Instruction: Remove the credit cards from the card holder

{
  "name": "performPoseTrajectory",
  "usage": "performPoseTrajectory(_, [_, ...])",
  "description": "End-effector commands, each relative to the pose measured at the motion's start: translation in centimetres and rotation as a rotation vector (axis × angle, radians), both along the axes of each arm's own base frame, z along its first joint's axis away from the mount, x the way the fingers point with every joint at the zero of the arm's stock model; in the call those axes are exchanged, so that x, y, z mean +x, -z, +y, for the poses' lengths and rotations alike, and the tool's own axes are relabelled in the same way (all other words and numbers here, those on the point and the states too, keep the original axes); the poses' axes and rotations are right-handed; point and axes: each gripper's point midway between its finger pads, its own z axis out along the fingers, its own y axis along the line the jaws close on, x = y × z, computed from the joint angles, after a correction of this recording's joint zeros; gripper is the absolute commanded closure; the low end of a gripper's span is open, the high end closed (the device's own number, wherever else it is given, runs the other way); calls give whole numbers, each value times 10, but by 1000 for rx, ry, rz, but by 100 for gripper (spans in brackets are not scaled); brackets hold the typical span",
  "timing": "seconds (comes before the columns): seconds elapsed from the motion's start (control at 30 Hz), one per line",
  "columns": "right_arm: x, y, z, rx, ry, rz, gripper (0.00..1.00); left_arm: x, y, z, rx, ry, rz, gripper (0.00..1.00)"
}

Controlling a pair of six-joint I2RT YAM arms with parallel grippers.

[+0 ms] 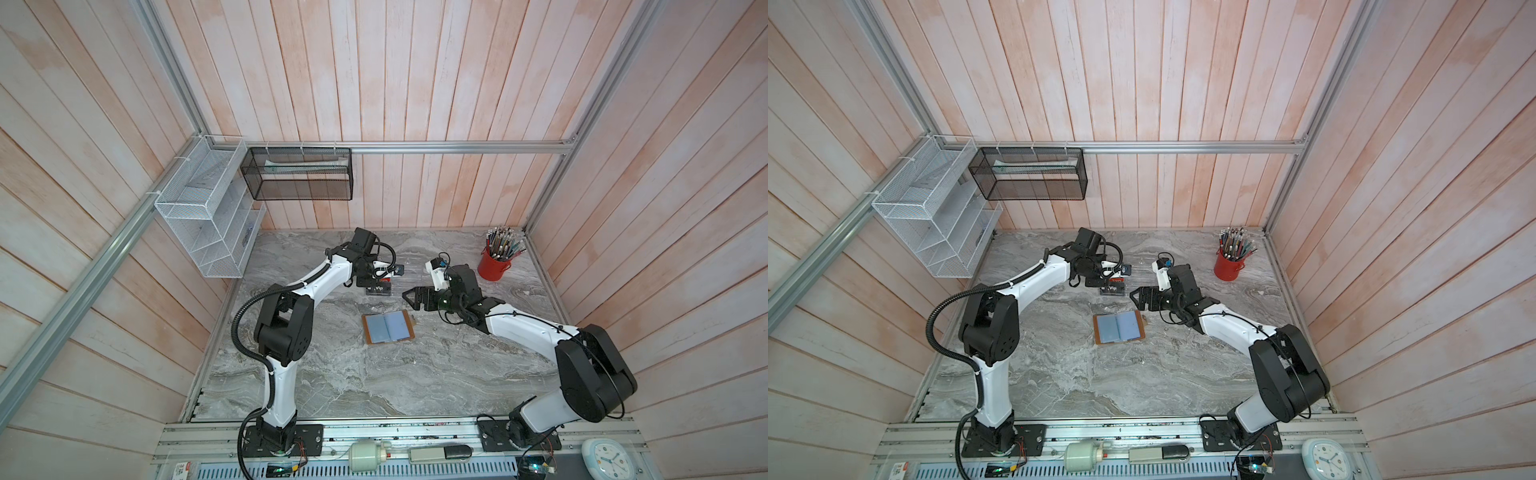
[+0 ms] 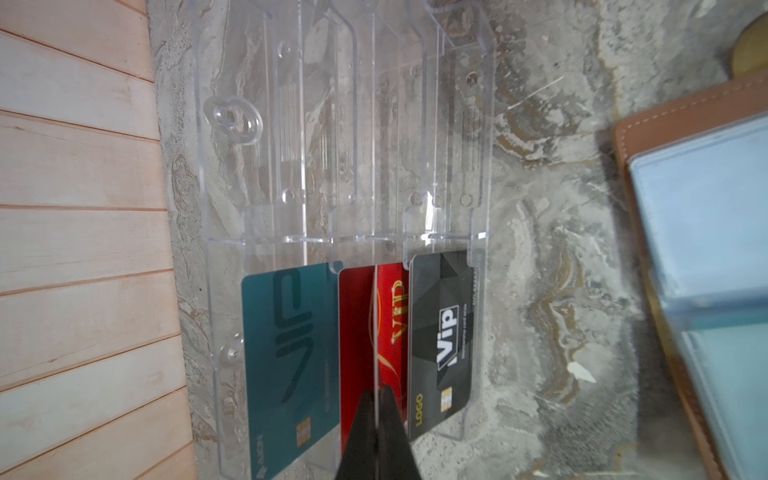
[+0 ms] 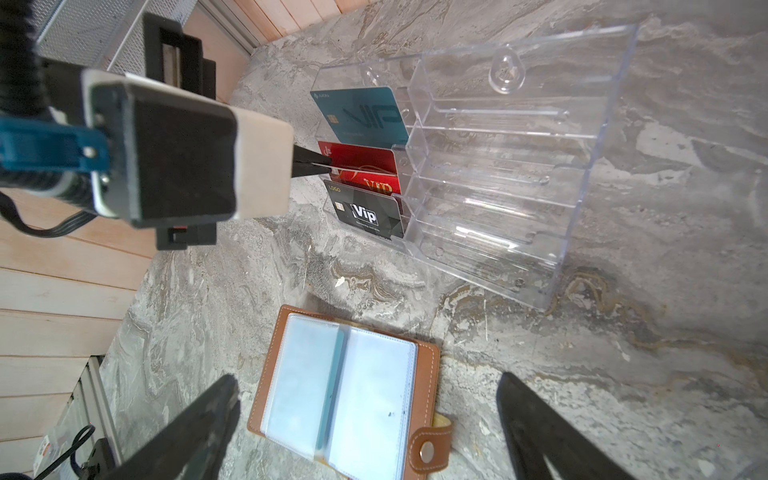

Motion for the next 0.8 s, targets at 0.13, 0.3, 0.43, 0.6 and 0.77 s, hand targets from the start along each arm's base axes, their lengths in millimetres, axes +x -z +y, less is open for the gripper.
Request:
performPoseTrajectory(0.13, [0,-7,0,19,5,-21,3,1,8,-4,7,11,26,100])
performPoseTrajectory(0.3, [-1,-5,0,24,4,-17,3,1,10,-6,5,12,28,100])
performPoseTrajectory(0.43, [-1,-6,1,26,3,-21,3,2,14,-7,8,10,35,100])
performPoseTrajectory(0.6, [-1,-5,0,24,1,-20,3,4,15,-8,20,9,13,100])
performPoseTrajectory(0.77, [-1,-6,0,28,0,-21,3,7,16,-8,33,4,-2,100])
